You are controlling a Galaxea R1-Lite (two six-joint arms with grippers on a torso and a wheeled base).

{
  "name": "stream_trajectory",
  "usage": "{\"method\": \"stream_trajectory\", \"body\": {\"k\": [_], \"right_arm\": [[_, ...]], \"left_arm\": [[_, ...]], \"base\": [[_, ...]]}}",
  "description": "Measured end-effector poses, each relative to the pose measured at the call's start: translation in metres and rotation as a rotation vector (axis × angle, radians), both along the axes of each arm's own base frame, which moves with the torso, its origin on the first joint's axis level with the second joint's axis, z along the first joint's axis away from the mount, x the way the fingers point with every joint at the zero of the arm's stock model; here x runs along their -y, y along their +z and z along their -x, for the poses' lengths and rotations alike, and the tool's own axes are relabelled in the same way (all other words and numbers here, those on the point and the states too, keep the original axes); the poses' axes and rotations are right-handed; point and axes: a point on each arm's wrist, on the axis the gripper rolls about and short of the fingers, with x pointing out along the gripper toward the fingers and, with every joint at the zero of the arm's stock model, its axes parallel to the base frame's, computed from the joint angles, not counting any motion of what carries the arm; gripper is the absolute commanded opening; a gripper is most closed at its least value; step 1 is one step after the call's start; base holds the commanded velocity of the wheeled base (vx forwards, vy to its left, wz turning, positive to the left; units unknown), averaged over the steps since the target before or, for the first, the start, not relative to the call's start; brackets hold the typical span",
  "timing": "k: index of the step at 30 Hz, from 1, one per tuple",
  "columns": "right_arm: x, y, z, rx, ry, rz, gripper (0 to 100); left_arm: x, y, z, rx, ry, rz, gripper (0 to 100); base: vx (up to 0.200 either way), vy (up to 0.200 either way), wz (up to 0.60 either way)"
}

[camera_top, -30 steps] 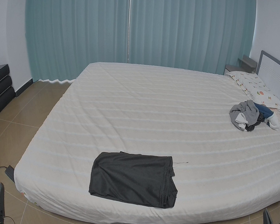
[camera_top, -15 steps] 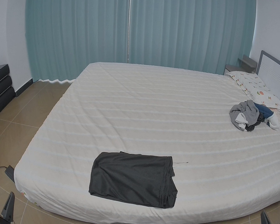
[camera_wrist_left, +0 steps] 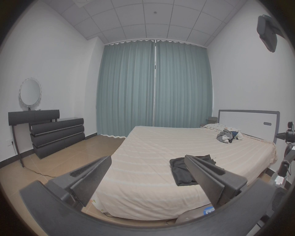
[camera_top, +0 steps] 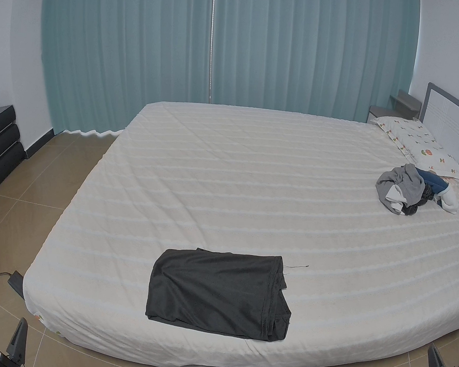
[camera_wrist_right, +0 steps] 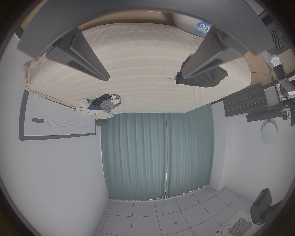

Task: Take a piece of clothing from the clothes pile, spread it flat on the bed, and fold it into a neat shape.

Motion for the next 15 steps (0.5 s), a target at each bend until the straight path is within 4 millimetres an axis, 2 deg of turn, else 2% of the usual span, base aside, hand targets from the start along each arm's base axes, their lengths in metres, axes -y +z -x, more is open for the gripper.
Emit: {"method": "stream_trajectory", "body": {"k": [15], "right_arm": [[0.0000,0.0001,0.0000,0.000,0.002,0.004,100]], "left_arm": [[0.0004,0.0010,-0.0001,0.008,-0.022,-0.016,100]], "base": [[0.000,0.000,0.00]]}}
